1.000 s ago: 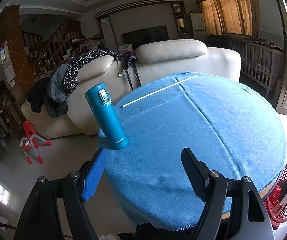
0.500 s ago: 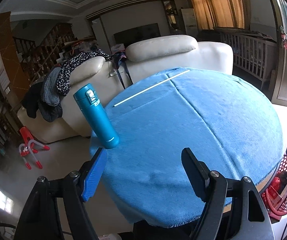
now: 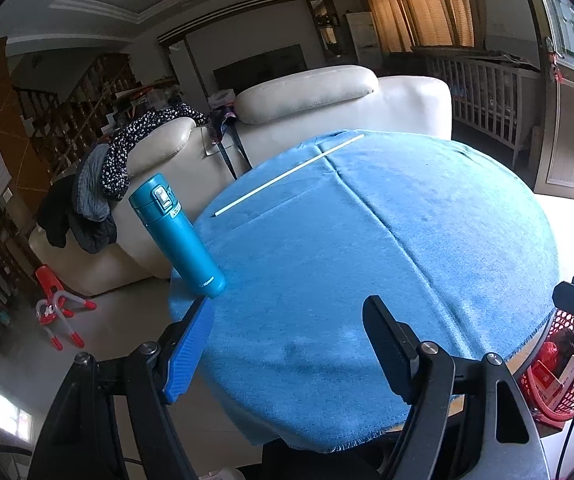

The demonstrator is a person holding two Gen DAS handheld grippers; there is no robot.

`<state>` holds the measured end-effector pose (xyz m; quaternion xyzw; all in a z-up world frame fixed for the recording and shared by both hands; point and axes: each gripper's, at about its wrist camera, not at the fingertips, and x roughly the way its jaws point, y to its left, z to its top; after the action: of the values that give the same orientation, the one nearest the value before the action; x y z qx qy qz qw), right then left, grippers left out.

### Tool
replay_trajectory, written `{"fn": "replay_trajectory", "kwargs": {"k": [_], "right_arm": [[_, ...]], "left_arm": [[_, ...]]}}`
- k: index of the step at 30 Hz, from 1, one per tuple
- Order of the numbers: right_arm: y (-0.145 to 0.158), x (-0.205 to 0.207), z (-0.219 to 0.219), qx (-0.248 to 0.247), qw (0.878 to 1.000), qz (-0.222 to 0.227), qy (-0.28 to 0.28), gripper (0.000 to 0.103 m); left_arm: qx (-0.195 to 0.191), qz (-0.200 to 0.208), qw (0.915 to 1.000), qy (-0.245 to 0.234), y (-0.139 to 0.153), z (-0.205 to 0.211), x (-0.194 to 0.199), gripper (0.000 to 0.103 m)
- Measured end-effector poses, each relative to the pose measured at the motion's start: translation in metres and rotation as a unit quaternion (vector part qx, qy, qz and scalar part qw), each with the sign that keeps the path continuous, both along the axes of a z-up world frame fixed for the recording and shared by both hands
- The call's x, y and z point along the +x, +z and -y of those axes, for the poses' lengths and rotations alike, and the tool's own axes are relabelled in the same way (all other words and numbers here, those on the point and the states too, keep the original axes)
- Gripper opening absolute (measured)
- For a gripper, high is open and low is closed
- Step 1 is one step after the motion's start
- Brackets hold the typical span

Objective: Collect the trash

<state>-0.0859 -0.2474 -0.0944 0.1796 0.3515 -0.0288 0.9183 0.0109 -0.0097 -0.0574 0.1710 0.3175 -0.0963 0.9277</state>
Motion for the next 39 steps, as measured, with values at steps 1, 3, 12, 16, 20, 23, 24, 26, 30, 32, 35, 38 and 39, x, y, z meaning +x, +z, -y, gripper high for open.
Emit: {"fn": "replay_trajectory", "kwargs": {"k": [1, 3, 12, 16, 20, 23, 24, 26, 30, 32, 35, 38, 39], "right_arm": [[-0.0003, -0.0005, -0.0005, 0.0, 1.0, 0.0, 0.0, 0.069], [0.0001, -0.0002, -0.0009, 0.0, 1.0, 0.001, 0.0, 0.069], [0.0006, -0.0012, -0.0027, 0.0, 1.0, 0.002, 0.002, 0.069], [0.0008, -0.0017, -0.003, 0.0, 1.0, 0.003, 0.001, 0.069], [0.0016, -0.0028, -0.0012, 0.002, 1.0, 0.005, -0.001, 0.069], [0.002, -0.0039, 0.0009, 0.004, 1.0, 0.006, -0.004, 0.069], [0.0022, -0.0042, 0.0014, 0.006, 1.0, 0.007, -0.005, 0.069], [0.0026, -0.0046, 0.0016, 0.006, 1.0, 0.008, -0.005, 0.069], [0.003, -0.005, 0.0015, 0.005, 1.0, 0.009, -0.004, 0.069], [0.0026, -0.0053, 0.0014, 0.006, 1.0, 0.008, -0.005, 0.069], [0.0025, -0.0053, 0.0012, 0.006, 1.0, 0.008, -0.005, 0.069], [0.0004, -0.0046, 0.0011, 0.007, 1.0, 0.005, -0.005, 0.069], [-0.0006, -0.0041, 0.001, 0.007, 1.0, 0.004, -0.005, 0.069]], "left_arm": [[0.0, 0.002, 1.0, 0.0, 0.001, 0.0001, -0.0008, 0.077], [0.002, 0.005, 1.0, 0.0, 0.0014, 0.0007, -0.0026, 0.077], [0.005, 0.006, 1.0, -0.002, 0.0032, 0.0025, -0.0051, 0.077], [0.005, 0.006, 1.0, -0.002, 0.0037, 0.0029, -0.0051, 0.077], [0.006, 0.007, 1.0, -0.002, 0.0043, 0.0034, -0.0052, 0.077], [0.008, 0.009, 0.9999, -0.001, 0.005, 0.0041, -0.0053, 0.077], [0.007, 0.009, 0.9999, -0.001, 0.0052, 0.0039, -0.0053, 0.078], [0.007, 0.009, 0.9999, 0.0, 0.0055, 0.004, -0.0052, 0.077], [0.009, 0.011, 0.9999, 0.0, 0.0055, 0.0052, -0.0057, 0.078], [0.009, 0.011, 0.9999, 0.0, 0.0053, 0.0054, -0.0054, 0.078], [0.009, 0.008, 0.9999, 0.0, 0.0043, 0.0059, -0.0048, 0.078], [0.009, 0.002, 1.0, 0.002, 0.0002, 0.0062, -0.0025, 0.078], [0.009, -0.001, 1.0, 0.003, -0.0015, 0.0059, -0.0012, 0.078]]}}
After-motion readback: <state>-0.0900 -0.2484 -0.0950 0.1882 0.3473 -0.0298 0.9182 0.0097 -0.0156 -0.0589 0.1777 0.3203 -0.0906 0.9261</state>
